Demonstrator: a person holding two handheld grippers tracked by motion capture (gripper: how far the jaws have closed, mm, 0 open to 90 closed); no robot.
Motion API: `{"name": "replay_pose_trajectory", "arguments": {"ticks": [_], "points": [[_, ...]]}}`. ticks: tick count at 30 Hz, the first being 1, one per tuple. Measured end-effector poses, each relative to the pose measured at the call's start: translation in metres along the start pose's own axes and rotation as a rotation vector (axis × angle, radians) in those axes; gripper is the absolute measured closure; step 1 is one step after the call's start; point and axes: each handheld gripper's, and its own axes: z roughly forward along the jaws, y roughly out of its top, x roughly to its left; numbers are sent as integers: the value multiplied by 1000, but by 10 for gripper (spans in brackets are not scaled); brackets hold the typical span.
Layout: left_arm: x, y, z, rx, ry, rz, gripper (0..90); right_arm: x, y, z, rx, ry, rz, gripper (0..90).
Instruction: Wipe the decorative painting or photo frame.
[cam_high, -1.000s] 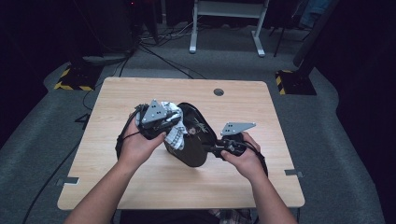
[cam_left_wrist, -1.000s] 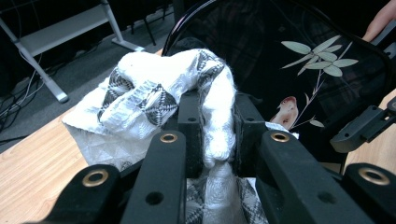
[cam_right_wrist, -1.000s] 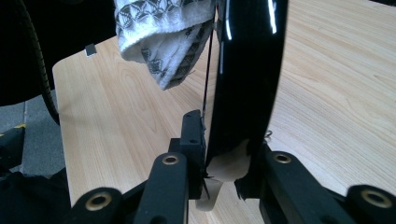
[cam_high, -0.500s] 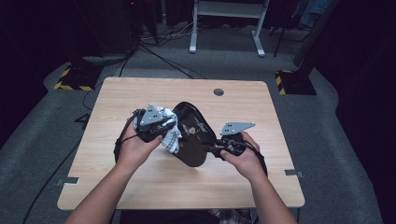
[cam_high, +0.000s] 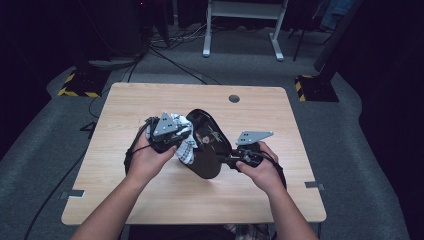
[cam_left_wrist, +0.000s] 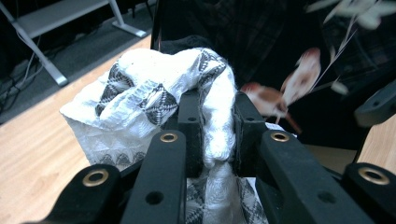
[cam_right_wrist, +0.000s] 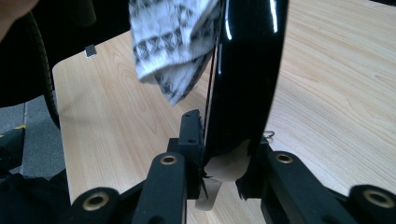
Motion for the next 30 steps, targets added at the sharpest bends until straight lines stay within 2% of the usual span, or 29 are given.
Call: {"name": "replay_pose_trajectory", "arguments": {"ticks": [4,7,12,15,22,25,30], "points": [[-1,-2,1,17,5,9,777,0,0,0,0,-2,3,760],[-3,4,-1,4,-13,9,777,0,0,0,0,0,6,761],[-13,19,-4,-14,-16,45,777,-1,0,0,-2,3,9,763],[-16,17,-1,-24,-9,62,777,-1,-1,-1,-2,0,9,762],[-17,1,8,8,-35,42,777,-2,-1,-1,-1,-5,15,761],[-18,5,6,18,-30,48,777,-2,-1,-1,0,-5,15,762],[-22,17,1,-15,-35,66,777,-2,0,0,-1,-4,10,763]]}}
